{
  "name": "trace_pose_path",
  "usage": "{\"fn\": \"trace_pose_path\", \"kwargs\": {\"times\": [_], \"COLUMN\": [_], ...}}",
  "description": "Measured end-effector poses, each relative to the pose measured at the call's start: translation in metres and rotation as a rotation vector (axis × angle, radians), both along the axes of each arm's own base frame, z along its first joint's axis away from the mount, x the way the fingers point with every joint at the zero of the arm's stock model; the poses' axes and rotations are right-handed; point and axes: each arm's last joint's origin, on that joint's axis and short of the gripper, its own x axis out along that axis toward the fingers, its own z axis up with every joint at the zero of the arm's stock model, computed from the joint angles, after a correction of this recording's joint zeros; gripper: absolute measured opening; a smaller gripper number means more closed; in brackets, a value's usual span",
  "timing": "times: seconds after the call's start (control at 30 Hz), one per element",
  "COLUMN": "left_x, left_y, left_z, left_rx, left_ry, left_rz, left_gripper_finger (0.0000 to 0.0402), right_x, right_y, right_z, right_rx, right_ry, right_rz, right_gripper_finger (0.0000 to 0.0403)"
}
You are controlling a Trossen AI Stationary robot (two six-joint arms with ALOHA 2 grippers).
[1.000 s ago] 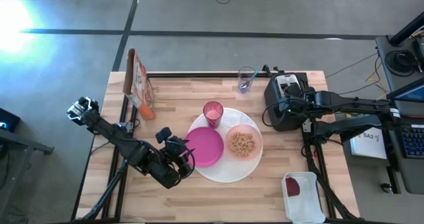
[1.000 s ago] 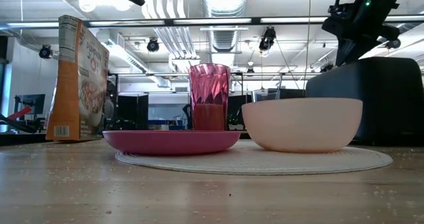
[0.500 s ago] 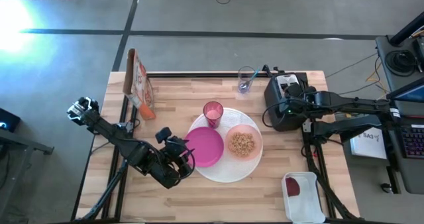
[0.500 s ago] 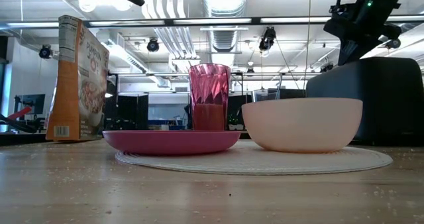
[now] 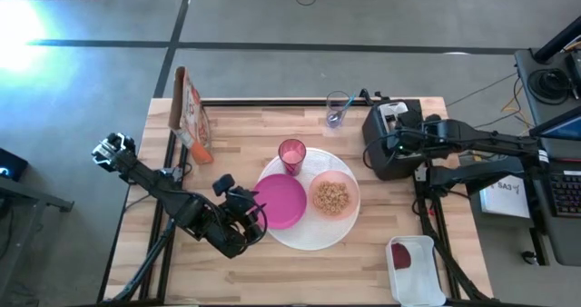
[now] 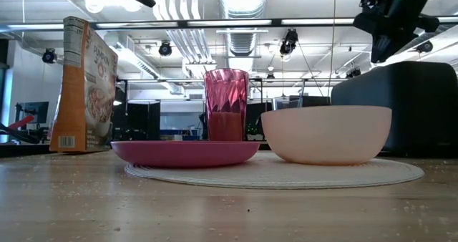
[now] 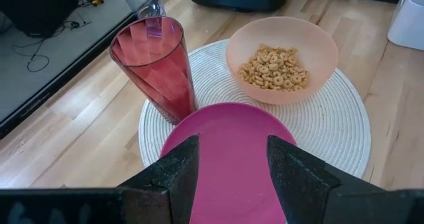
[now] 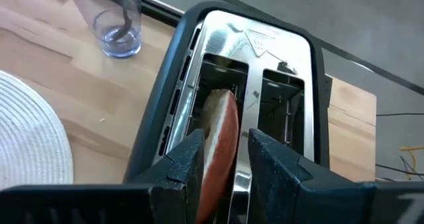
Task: Arrange a breakfast setting
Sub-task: Put the toasted bread on the pink plate
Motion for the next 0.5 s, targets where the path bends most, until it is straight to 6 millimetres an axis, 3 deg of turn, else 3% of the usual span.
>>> {"fn": "trace_pose_path", "kwargs": {"times": [0.5], "left_x": [-0.001], "left_y": [0.001], "left_z": [-0.001], "left_rx": [0.008], "left_ry": [0.012], "left_rz": [0.000], "left_gripper_finger": [0.0160], "right_x": [0.011], "right_y": [-0.001], "right_z": [-0.015], "right_rx": [0.039], "right_ry": [0.065], "right_rz": [-0.008], "right_gripper_finger": [0.0100]}}
